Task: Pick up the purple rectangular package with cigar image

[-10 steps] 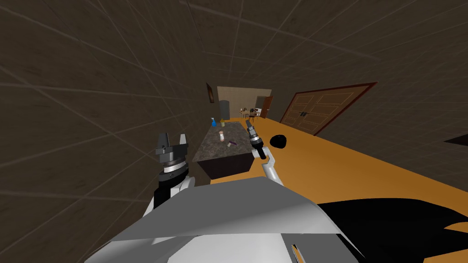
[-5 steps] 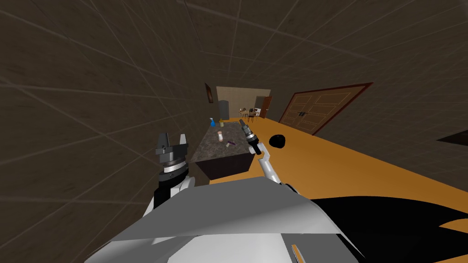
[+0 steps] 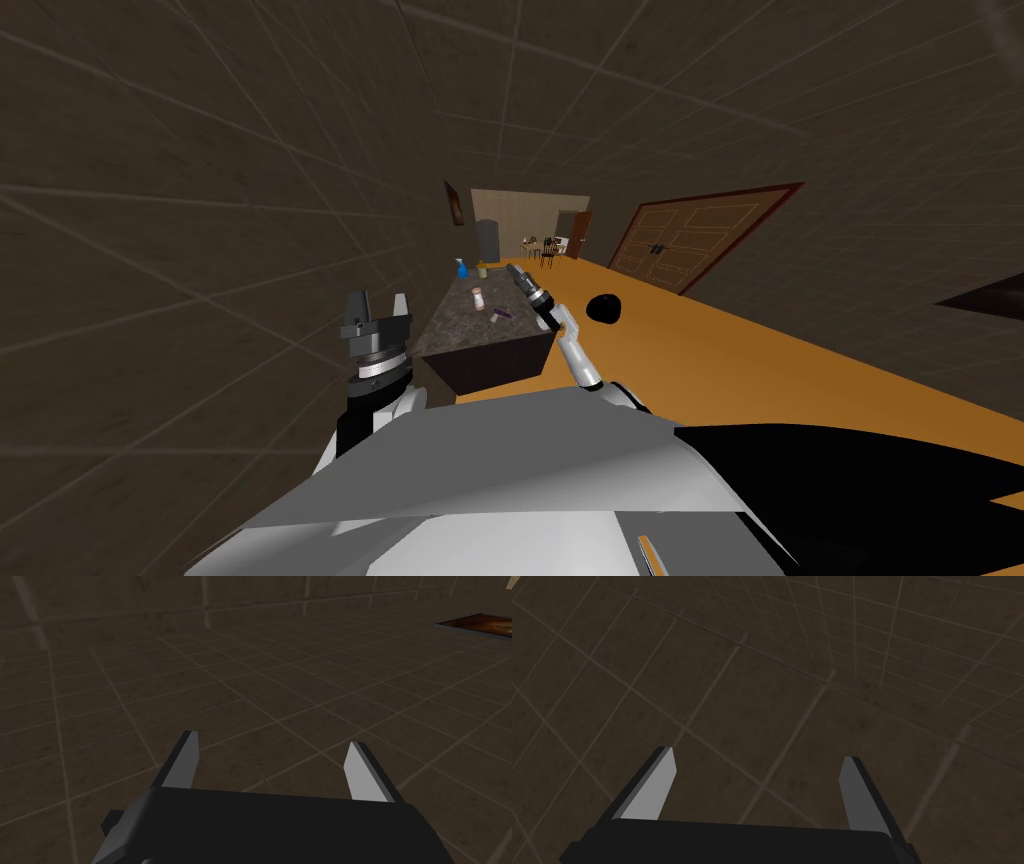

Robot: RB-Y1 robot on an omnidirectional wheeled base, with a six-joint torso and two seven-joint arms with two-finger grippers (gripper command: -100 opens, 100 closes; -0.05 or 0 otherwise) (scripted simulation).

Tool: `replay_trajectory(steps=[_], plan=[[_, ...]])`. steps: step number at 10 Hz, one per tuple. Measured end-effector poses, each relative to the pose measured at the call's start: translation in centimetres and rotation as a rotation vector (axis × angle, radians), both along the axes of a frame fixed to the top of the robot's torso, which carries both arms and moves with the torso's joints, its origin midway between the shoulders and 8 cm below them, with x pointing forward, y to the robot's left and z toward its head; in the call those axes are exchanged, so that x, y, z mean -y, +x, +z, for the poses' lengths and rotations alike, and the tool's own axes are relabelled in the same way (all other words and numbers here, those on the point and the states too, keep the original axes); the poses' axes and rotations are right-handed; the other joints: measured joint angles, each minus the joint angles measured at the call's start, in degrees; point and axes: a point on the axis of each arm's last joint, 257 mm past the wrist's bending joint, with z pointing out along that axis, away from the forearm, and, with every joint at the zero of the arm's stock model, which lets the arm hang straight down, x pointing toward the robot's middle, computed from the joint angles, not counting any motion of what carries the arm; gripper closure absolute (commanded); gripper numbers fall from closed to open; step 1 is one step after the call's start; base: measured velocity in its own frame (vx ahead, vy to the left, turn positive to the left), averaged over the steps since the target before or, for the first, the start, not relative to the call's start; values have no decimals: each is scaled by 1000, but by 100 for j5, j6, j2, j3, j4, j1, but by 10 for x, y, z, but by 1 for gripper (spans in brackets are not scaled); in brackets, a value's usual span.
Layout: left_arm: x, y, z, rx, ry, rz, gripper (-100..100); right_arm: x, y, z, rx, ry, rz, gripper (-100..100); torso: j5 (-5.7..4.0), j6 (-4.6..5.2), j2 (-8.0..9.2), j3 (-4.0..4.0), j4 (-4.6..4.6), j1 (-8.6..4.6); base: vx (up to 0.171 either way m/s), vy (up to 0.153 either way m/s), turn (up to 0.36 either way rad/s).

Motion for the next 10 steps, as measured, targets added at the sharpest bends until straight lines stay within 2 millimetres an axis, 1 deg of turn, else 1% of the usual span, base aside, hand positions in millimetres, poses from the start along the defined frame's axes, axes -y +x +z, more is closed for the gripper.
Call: replay_trajectory(steps=[1, 3, 4, 5, 6, 8, 9, 10], plan=[[0, 0, 0, 0, 0, 0, 0, -14, 4, 1, 10, -34, 9, -100, 0, -1, 1, 1, 1, 3, 3, -42, -35], [0, 0, 0, 0, 0, 0, 0, -39, 10, -4, 28, -106, 35, -100, 0, 0, 1, 1, 0, 3, 3, -25, -3], [0, 0, 0, 0, 0, 0, 0, -44, 12, -6, 33, -128, 34, -100, 1, 0, 2, 1, 0, 9, 3, -27, -42], [0, 0, 0, 0, 0, 0, 0, -57, 14, -7, 44, -166, 49, -100, 1, 0, 2, 1, 1, 6, 3, -28, -11], [0, 0, 0, 0, 0, 0, 0, -67, 17, -11, 51, -201, 56, -100, 1, 0, 2, 1, 0, 6, 4, -33, -27], [0, 0, 0, 0, 0, 0, 0, -93, 19, -19, 74, -280, 87, -100, 1, 0, 1, 1, 0, 5, 5, -22, -5], [0, 0, 0, 0, 0, 0, 0, -97, 21, -22, 74, -299, 86, -100, 1, 1, 2, 1, 0, 9, 6, -26, -39], [0, 0, 0, 0, 0, 0, 0, -111, 21, -29, 84, -337, 103, -100, 1, 1, 2, 1, 0, 7, 4, -25, -14]])
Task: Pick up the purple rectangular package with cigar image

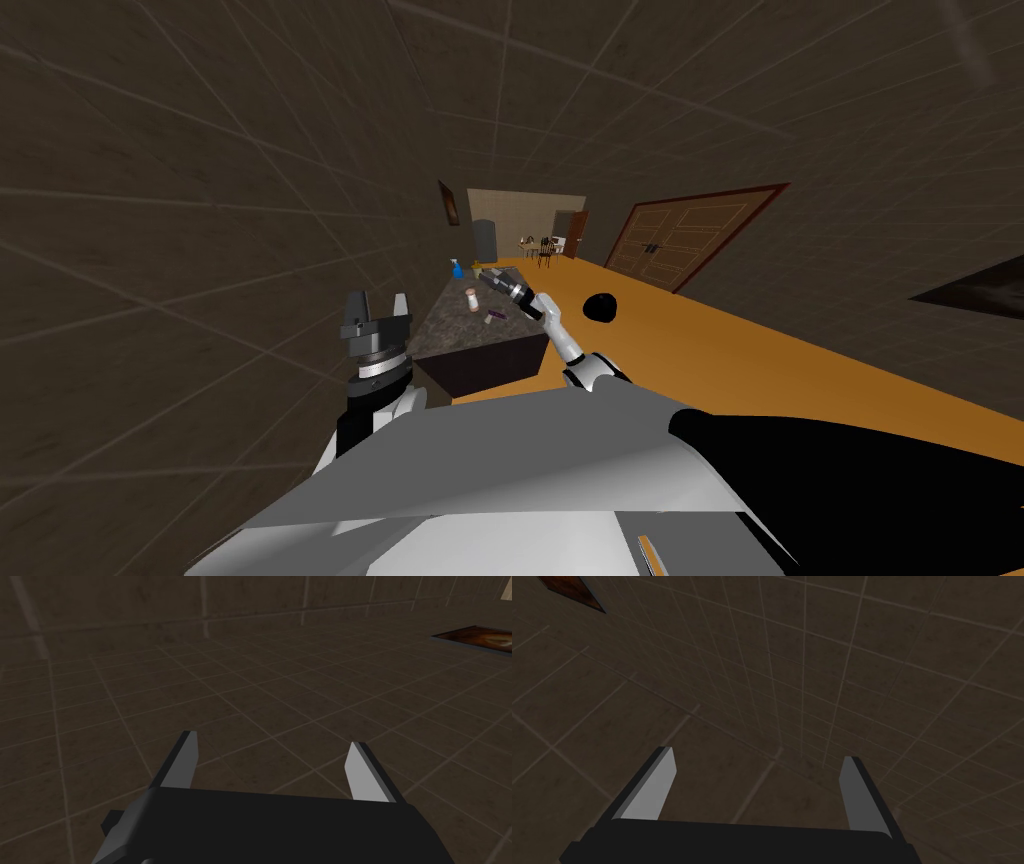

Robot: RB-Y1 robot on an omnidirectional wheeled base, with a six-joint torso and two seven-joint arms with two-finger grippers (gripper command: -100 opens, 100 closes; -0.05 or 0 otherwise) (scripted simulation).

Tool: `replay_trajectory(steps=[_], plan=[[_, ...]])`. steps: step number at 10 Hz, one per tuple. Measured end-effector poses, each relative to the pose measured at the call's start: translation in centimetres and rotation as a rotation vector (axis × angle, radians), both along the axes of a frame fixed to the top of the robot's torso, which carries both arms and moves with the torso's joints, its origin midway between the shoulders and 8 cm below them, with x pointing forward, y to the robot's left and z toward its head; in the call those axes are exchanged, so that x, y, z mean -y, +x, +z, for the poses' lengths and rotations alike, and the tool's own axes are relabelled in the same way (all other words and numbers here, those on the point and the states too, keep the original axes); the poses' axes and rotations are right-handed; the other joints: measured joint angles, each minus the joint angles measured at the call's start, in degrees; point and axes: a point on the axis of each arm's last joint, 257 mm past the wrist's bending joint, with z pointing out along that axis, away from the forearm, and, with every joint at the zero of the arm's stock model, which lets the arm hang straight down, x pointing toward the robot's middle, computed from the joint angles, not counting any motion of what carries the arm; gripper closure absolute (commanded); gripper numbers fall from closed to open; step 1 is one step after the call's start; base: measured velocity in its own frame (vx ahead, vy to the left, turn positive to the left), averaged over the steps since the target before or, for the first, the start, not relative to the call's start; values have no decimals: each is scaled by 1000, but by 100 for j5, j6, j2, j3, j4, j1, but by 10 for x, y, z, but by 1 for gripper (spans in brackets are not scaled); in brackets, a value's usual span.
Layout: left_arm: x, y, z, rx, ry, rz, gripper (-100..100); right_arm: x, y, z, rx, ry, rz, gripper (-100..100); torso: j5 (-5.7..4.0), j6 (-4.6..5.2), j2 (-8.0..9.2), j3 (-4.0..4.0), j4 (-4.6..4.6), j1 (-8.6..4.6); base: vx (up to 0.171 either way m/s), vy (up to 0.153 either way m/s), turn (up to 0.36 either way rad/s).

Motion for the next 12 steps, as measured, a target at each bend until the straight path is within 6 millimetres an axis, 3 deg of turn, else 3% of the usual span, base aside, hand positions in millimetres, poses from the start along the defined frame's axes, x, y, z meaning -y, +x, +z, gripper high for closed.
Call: replay_trajectory(steps=[5, 12], plan=[[0, 0, 0, 0, 0, 0, 0, -54, 5, -28, 41, -209, 68, -100, 0, 0, -1, 0, 0, 0, 6, -25, -17], [0, 0, 0, 0, 0, 0, 0, -103, 10, -77, 84, -474, 136, -100, 0, 1, -2, -1, 0, 1, 9, -17, -20]])
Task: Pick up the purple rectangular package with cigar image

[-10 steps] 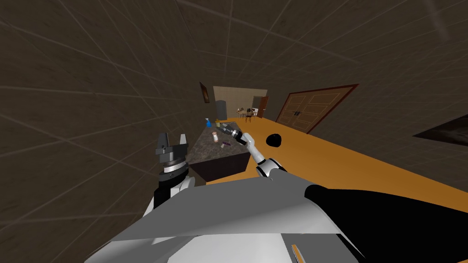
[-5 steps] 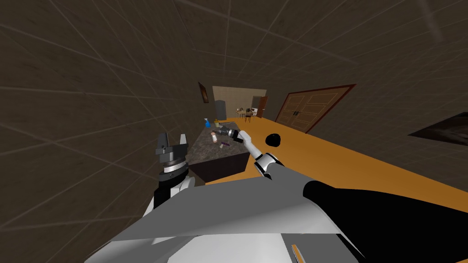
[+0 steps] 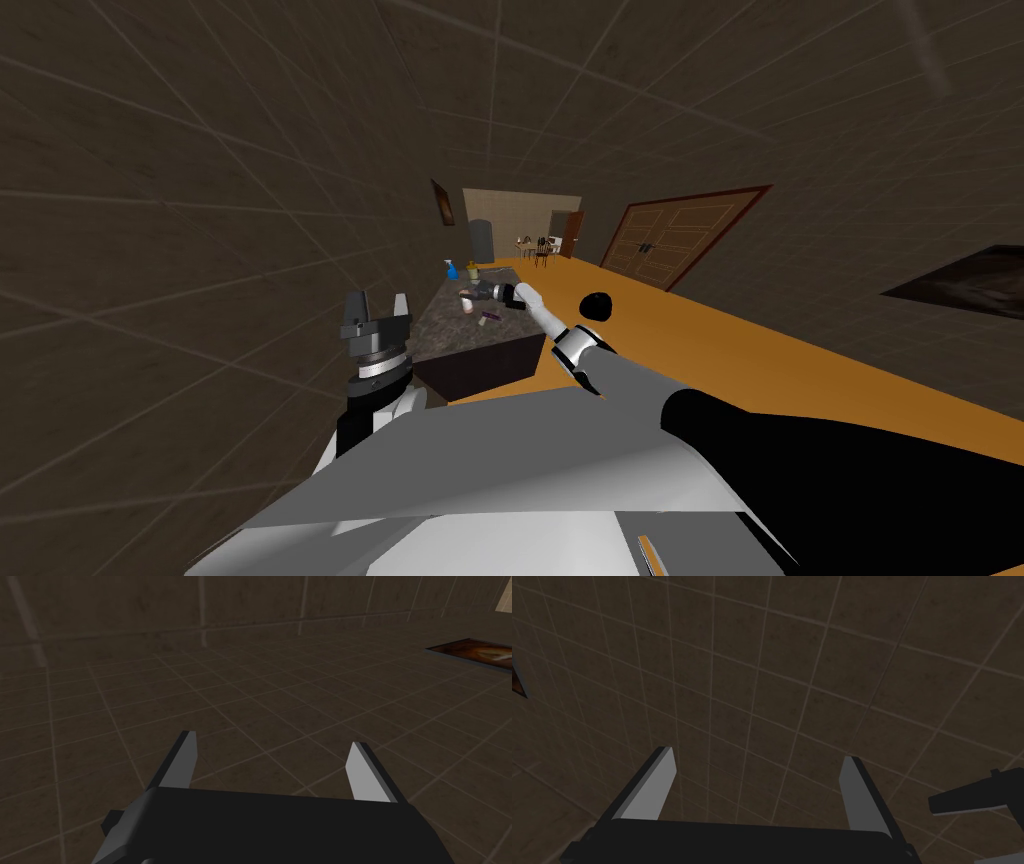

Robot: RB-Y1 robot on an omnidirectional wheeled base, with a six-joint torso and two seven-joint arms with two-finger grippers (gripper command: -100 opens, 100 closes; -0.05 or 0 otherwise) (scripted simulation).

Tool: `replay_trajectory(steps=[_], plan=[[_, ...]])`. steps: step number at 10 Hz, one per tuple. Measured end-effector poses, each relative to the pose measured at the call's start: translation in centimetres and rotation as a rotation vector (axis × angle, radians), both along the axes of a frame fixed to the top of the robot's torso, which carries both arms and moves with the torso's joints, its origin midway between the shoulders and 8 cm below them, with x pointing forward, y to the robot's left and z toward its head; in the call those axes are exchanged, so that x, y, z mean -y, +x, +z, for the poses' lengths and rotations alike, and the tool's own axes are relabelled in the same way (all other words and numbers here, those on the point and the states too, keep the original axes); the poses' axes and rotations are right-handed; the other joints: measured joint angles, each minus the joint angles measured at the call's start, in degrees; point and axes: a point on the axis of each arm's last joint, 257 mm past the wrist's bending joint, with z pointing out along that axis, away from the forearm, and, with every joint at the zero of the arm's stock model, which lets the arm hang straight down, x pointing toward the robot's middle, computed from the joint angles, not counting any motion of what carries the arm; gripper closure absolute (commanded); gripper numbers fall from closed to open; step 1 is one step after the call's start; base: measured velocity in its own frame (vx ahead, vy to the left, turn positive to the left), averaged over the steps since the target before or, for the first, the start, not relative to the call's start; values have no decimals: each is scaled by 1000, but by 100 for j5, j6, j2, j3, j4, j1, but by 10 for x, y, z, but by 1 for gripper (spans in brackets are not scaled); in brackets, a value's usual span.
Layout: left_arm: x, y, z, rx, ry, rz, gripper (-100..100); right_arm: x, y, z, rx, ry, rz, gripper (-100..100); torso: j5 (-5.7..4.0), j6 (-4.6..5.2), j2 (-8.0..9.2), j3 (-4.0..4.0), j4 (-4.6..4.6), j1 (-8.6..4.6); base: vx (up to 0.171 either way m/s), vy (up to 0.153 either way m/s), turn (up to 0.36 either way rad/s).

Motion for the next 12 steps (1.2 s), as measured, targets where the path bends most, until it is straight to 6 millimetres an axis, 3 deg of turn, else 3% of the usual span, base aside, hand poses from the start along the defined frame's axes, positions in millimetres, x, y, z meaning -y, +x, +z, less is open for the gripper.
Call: replay_trajectory(steps=[6, 12], plan=[[0, 0, 0, 0, 0, 0, 0, -25, 1, -70, 31, -297, 62, -100, 1, 0, -3, -2, -1, 5, 20, -12, -20], [0, 0, 0, 0, 0, 0, 0, -9, 11, -141, 28, -592, 92, -100, 1, 2, -4, -3, -2, 6, 21, -3, -18]])
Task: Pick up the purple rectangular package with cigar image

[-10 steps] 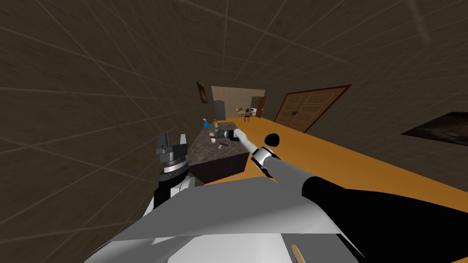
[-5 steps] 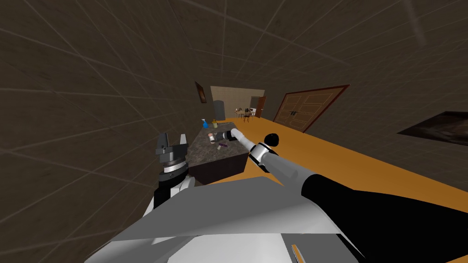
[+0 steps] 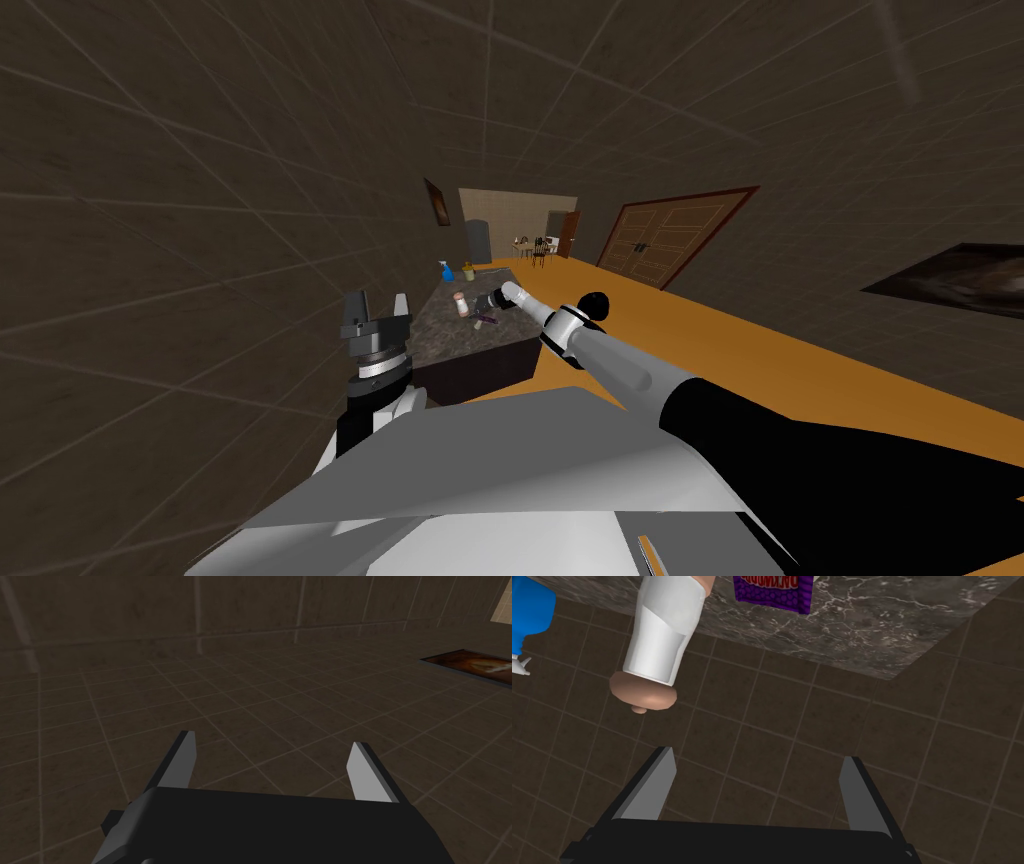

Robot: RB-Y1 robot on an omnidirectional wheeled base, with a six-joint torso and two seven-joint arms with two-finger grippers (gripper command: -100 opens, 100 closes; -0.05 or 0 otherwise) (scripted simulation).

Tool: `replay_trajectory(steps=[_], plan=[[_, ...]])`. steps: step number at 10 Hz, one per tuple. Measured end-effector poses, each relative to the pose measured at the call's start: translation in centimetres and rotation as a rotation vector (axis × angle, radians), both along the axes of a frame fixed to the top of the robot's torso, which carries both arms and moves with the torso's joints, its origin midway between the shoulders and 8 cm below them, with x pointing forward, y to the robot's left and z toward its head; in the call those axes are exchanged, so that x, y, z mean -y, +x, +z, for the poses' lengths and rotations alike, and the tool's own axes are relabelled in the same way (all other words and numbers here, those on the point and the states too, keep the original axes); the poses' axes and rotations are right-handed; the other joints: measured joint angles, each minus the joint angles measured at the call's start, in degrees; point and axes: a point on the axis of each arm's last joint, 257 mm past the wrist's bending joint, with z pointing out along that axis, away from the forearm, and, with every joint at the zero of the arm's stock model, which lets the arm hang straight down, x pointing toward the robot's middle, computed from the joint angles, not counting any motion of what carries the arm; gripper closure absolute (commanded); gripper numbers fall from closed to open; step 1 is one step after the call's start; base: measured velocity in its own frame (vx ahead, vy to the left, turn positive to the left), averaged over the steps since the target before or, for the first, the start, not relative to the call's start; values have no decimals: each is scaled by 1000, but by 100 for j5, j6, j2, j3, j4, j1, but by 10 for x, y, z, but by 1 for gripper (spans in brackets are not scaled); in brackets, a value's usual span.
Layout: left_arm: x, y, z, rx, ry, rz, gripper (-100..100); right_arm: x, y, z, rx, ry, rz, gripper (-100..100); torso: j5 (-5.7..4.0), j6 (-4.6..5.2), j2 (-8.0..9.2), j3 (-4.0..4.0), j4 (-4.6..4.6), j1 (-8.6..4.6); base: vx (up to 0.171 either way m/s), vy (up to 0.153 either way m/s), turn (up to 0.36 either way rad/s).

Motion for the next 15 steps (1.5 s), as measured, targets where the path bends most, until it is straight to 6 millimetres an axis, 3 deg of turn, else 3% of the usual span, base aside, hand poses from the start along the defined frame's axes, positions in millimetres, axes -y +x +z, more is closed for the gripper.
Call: replay_trajectory(steps=[2, 5, 15], plan=[[0, 0, 0, 0, 0, 0, 0, 5, -1, -17, 3, -87, 10, -100, 1, -1, 0, 0, 0, 3, 32, 5, -24], [0, 0, 0, 0, 0, 0, 0, 30, 1, -50, 1, -244, 19, -100, 0, 0, -2, -2, -1, 0, 29, 4, -14], [0, 0, 0, 0, 0, 0, 0, 72, -6, -98, -38, -478, 29, -100, 0, -1, 5, 3, 1, 2, 19, 6, -11]])
